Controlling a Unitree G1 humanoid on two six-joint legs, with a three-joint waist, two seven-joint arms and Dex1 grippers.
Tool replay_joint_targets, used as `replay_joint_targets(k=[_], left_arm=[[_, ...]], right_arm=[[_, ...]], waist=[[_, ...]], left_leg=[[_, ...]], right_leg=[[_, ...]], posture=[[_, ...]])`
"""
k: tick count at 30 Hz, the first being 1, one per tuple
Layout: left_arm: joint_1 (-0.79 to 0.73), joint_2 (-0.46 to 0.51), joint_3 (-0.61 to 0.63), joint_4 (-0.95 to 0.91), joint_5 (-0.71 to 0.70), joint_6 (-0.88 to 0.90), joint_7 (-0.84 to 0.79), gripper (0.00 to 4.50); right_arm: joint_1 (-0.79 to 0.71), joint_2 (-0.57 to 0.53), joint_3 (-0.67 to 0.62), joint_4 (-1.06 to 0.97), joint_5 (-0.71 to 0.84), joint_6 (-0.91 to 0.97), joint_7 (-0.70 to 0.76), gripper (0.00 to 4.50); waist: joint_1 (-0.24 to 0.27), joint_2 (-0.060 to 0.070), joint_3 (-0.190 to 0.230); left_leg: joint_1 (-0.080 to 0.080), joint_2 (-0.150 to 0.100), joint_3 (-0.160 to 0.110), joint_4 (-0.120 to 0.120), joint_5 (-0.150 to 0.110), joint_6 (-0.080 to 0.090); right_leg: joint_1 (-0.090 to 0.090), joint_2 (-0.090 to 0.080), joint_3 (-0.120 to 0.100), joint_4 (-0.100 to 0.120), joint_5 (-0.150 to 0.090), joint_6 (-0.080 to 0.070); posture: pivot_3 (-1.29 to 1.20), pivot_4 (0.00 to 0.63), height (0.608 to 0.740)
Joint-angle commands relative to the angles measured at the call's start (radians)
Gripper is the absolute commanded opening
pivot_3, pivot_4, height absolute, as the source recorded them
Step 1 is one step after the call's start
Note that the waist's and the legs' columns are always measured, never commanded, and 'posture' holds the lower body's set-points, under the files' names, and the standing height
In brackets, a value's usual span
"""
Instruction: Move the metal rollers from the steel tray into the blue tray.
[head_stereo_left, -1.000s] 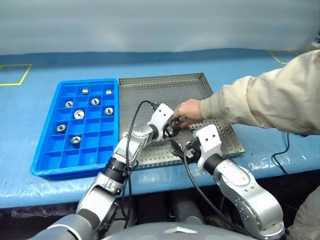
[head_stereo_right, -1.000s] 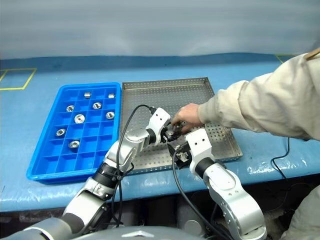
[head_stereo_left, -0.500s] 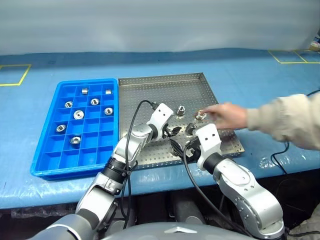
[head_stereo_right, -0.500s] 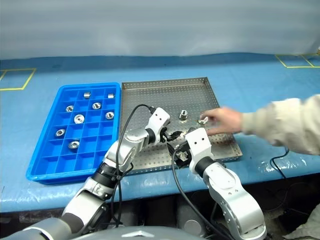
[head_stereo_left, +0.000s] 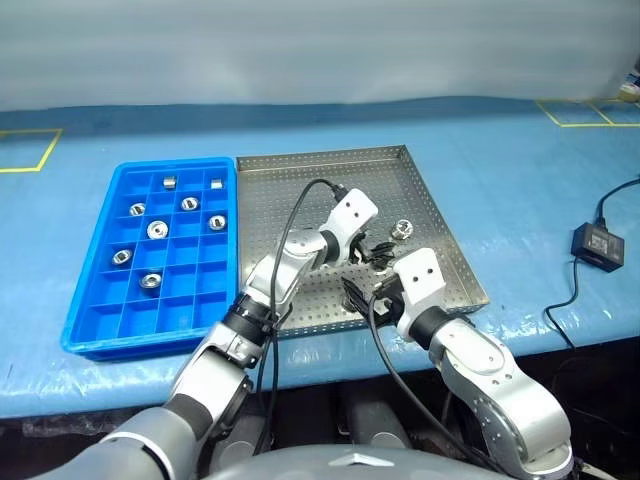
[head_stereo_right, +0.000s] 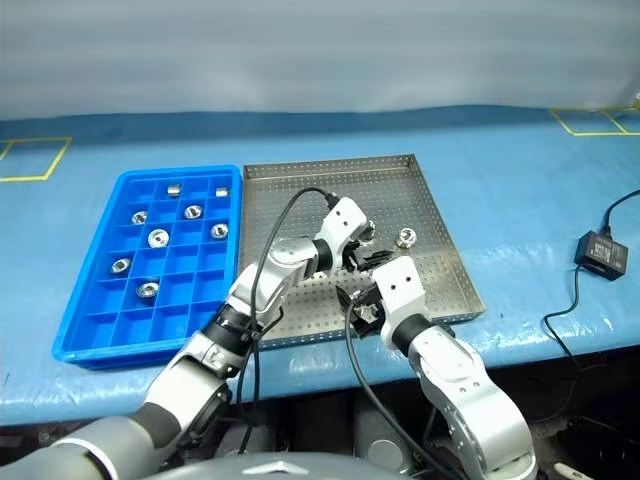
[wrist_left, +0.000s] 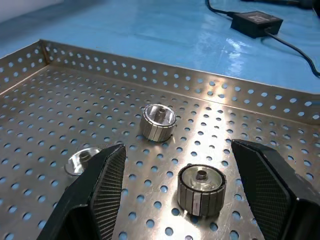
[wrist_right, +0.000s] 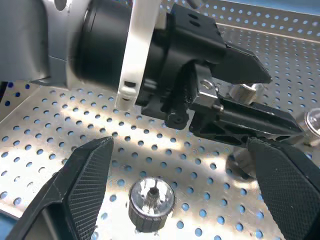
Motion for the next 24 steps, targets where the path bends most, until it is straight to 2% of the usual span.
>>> replay_joint_targets(k=[1,9,12,18,19,24], left_arm=[[-0.053,-0.038,-0.035,0.085,0.027,-0.057,-0.032,3.65],[-0.116,-0.066,-0.064,0.274,0.113,-0.109,-0.018,3.65],[-0.122,-0.065,-0.062,0.305,0.139,-0.103,-0.002,3.13],[-0.126,-0.051,-0.026,0.29,0.146,-0.085,0.016,1.26],[-0.123,-0.046,-0.018,0.273,0.143,-0.078,0.015,1.05],[-0.104,-0.022,0.045,0.151,0.106,-0.021,0.027,1.06]], right_arm=[[0.025,0.004,-0.011,-0.082,-0.001,-0.001,-0.014,4.5],[0.122,0.015,-0.042,-0.144,-0.012,0.008,-0.057,4.5],[0.134,0.024,-0.045,-0.148,-0.014,0.006,-0.067,4.5],[0.118,0.028,-0.038,-0.13,-0.014,0.002,-0.066,4.5],[0.11,0.028,-0.037,-0.125,-0.012,0.002,-0.063,4.5],[0.07,0.023,-0.033,-0.099,-0.003,0.006,-0.044,4.5]], waist=[[-0.006,0.0,0.0],[-0.046,0.0,0.0],[-0.062,0.0,0.0],[-0.076,0.001,0.0],[-0.076,0.001,0.0],[-0.075,0.001,0.0]], left_leg=[[0.0,0.0,0.0,0.0,0.0,0.0],[0.0,0.0,0.002,0.0,0.0,0.001],[0.001,0.0,0.003,0.0,-0.001,0.001],[0.001,0.0,0.004,0.0,-0.001,0.001],[0.001,0.0,0.004,0.0,-0.001,0.001],[0.001,0.001,0.004,0.0,-0.001,0.001]], right_leg=[[0.0,0.0,0.0,0.0,0.0,0.0],[0.0,0.0,0.003,0.0,0.0,0.001],[0.0,0.0,0.004,0.0,0.0,0.001],[0.0,0.0,0.004,0.0,0.0,0.001],[0.0,0.0,0.004,0.0,0.0,0.001],[-0.001,0.0,0.005,0.001,0.001,0.002]], posture=[[-0.25,0.15,0.74],[-0.3,0.15,0.74],[-0.3,0.15,0.74],[-0.27,0.15,0.74],[-0.27,0.15,0.74],[-0.22,0.15,0.74]])
